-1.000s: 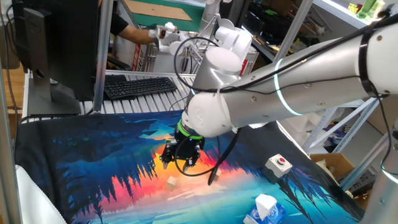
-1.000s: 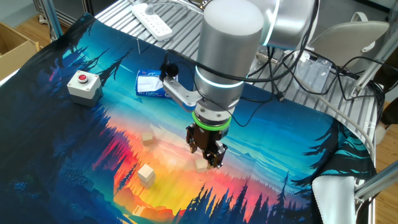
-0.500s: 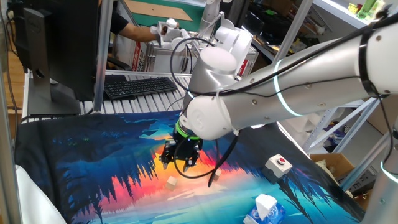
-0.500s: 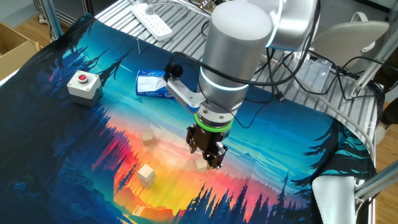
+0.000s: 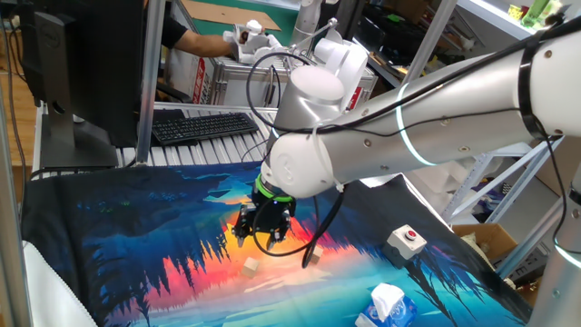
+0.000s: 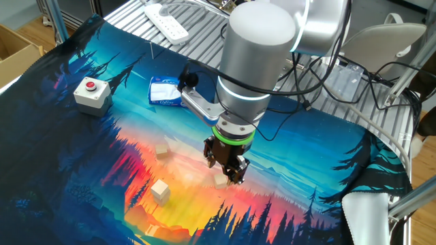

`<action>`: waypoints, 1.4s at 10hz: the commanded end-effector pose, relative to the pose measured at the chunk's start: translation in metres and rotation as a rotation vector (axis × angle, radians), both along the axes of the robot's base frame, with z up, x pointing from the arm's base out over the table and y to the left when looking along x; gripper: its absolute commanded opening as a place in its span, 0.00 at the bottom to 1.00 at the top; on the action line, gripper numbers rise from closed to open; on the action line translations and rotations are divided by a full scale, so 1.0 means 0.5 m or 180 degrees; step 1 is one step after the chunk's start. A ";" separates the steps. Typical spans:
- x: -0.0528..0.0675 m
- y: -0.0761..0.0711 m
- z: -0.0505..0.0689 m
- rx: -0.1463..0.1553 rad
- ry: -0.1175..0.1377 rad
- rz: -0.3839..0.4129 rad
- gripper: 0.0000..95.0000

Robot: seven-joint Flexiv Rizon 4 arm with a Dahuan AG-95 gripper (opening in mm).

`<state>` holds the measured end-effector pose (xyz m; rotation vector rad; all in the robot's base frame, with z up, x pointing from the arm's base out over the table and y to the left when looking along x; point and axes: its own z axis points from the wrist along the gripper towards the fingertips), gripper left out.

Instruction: Stack the blocks in a vertical line of five

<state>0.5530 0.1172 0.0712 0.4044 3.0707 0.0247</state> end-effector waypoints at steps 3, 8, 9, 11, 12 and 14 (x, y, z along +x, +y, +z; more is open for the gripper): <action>0.001 0.000 -0.001 0.0005 0.0025 0.0005 0.60; 0.001 0.001 -0.002 0.0023 0.0070 -0.0069 0.60; 0.002 0.000 -0.003 0.0040 0.0092 -0.0109 0.60; 0.003 0.001 -0.009 0.0030 0.0089 -0.0185 0.60; 0.005 0.001 -0.017 0.0028 0.0080 -0.0226 0.60; 0.009 0.002 -0.038 0.0036 0.0066 -0.0305 0.60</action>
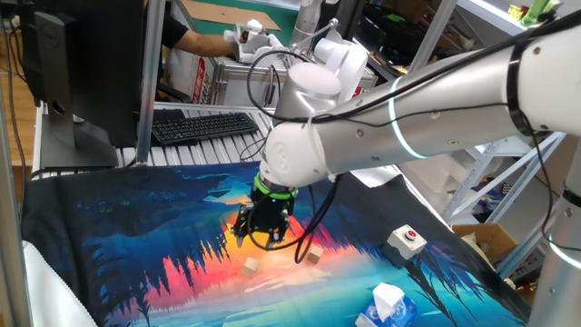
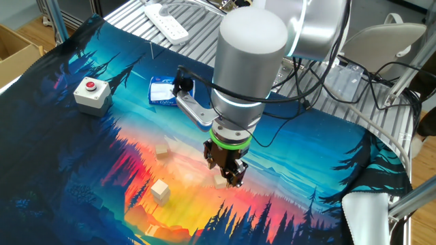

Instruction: Stack the blocks in a vertical line of five

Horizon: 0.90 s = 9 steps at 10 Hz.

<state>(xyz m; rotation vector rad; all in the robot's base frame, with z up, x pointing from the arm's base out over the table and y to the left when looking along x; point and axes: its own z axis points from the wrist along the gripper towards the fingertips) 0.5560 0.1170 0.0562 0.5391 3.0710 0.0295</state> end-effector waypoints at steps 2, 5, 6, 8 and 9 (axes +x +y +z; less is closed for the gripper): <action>0.004 0.005 -0.034 0.0003 -0.0018 -0.0182 0.80; 0.003 0.009 -0.045 0.0045 -0.0008 -0.0421 0.80; 0.003 0.010 -0.050 0.0064 -0.0009 -0.0482 0.80; 0.002 0.012 -0.059 0.0070 -0.0022 -0.0583 0.80; 0.001 0.013 -0.063 0.0073 -0.0027 -0.0642 0.80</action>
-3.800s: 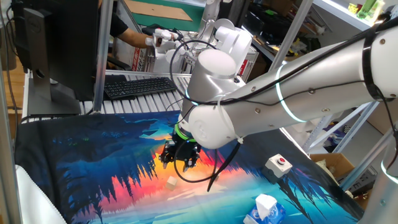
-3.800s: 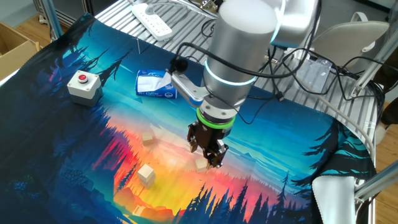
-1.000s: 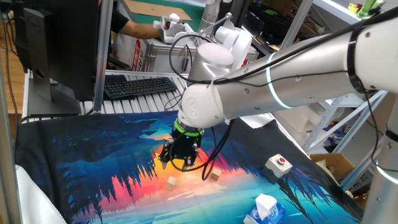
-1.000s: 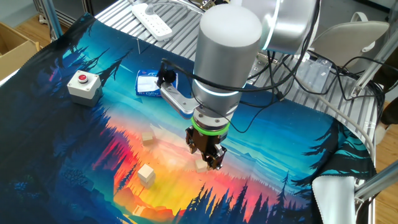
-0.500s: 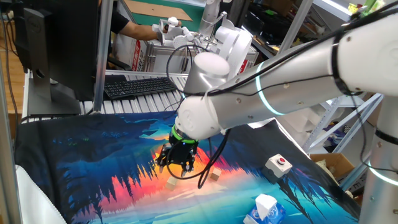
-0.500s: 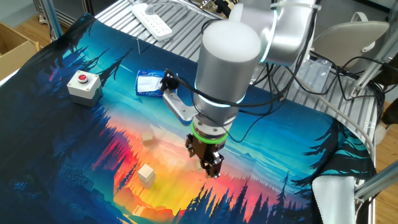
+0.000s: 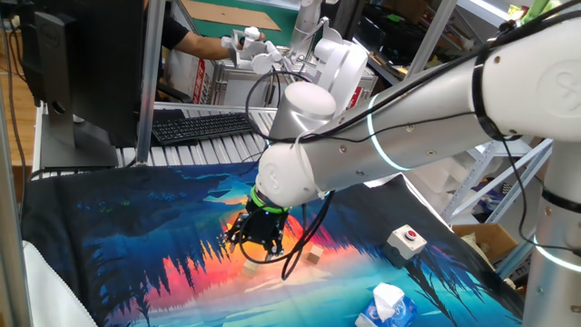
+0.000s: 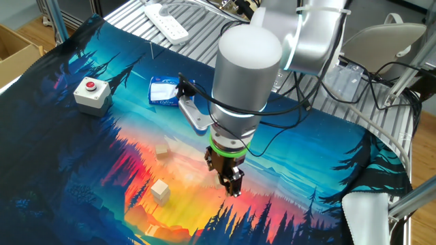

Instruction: Stack the blocks in a vertical line of five

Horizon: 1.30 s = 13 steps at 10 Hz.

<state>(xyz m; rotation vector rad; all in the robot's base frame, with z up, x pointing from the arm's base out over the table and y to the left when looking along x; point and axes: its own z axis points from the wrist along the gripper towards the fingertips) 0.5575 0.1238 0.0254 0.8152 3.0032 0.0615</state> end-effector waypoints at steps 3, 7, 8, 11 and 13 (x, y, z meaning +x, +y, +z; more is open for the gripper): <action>-0.003 0.001 -0.010 0.0015 -0.0013 -0.0172 0.80; -0.003 0.002 -0.013 0.0024 -0.0020 -0.0192 0.60; -0.003 0.003 -0.016 0.0026 -0.0033 -0.0214 0.60; -0.004 0.004 -0.025 0.0019 -0.0071 -0.0205 0.60; -0.005 0.004 -0.025 0.0009 -0.0080 -0.0104 0.00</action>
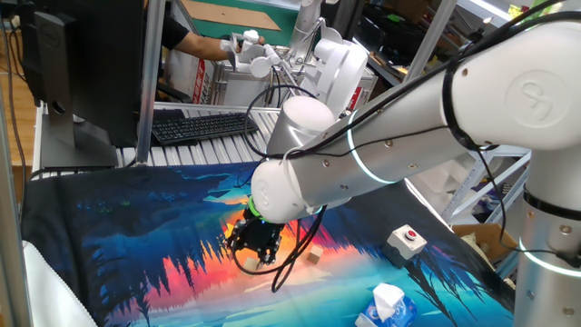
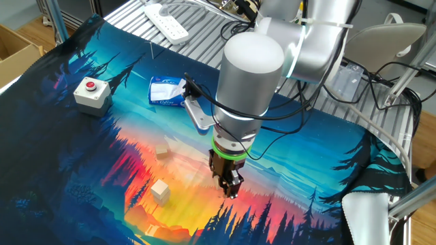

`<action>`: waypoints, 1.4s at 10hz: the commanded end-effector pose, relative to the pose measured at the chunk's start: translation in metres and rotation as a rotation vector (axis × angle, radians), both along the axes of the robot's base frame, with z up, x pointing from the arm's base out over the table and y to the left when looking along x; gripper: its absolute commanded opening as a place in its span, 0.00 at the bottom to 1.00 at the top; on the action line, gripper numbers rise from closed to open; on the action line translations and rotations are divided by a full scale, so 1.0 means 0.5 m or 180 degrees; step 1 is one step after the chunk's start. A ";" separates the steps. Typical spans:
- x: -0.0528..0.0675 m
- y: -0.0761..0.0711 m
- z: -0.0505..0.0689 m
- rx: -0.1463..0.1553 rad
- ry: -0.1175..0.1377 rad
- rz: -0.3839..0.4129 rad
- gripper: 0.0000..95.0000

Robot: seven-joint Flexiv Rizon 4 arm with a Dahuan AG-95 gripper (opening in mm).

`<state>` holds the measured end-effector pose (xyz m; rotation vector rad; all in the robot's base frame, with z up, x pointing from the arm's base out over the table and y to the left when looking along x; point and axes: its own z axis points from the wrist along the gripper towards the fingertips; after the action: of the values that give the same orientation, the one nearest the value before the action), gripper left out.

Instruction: Stack the blocks in a vertical line of five

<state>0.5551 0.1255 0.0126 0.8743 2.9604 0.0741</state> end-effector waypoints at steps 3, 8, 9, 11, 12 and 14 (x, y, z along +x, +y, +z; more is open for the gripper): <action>0.000 0.001 0.000 -0.0004 -0.0013 0.0084 0.00; 0.000 0.000 0.002 -0.0031 -0.0061 0.0285 0.00; 0.000 0.000 0.002 -0.0049 -0.0079 0.0426 0.00; 0.001 -0.001 0.010 -0.0079 -0.0099 0.0776 0.00; 0.002 -0.003 0.018 -0.0072 -0.0087 0.0840 0.00; 0.004 -0.008 0.041 -0.0081 -0.0090 0.1029 0.00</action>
<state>0.5569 0.1221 0.0301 0.4314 3.0322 0.0657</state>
